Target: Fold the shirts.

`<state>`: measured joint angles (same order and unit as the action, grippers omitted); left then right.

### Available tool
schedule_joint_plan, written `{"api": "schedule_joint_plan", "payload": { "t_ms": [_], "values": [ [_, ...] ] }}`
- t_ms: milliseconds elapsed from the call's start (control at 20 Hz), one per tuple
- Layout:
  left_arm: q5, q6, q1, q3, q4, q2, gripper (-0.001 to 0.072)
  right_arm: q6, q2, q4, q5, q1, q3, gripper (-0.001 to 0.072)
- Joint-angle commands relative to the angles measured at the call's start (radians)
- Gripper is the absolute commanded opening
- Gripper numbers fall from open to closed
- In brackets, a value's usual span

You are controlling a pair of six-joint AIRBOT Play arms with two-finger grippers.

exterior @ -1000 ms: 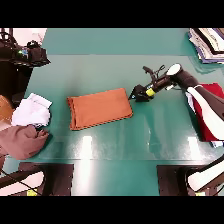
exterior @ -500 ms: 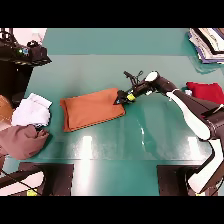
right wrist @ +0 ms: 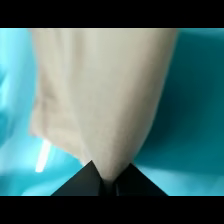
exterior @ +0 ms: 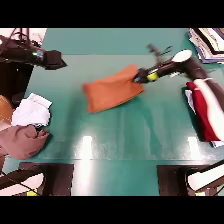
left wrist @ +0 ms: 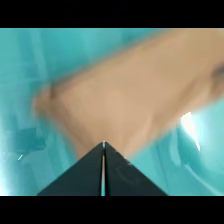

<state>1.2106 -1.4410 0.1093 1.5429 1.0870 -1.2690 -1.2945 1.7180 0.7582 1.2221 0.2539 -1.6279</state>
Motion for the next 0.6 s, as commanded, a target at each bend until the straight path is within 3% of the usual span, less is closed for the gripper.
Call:
{"api": "schedule_joint_plan", "payload": {
  "t_ms": [0, 300, 550],
  "values": [
    [-0.042, 0.006, 0.118, 0.000, -0.003, 0.001, 0.0026, -0.033, -0.136, 0.104, 0.008, -0.251, -0.005, 0.0011],
    [-0.186, 0.009, 0.299, 0.000, -0.003, 0.000, 0.0026, -0.059, -0.216, 0.105, 0.001, -0.664, -0.005, 0.0011],
    [-0.193, 0.009, 0.335, 0.000, 0.001, 0.000, 0.0026, -0.065, -0.216, 0.058, -0.019, -0.810, -0.005, 0.0011]
  ]
}}
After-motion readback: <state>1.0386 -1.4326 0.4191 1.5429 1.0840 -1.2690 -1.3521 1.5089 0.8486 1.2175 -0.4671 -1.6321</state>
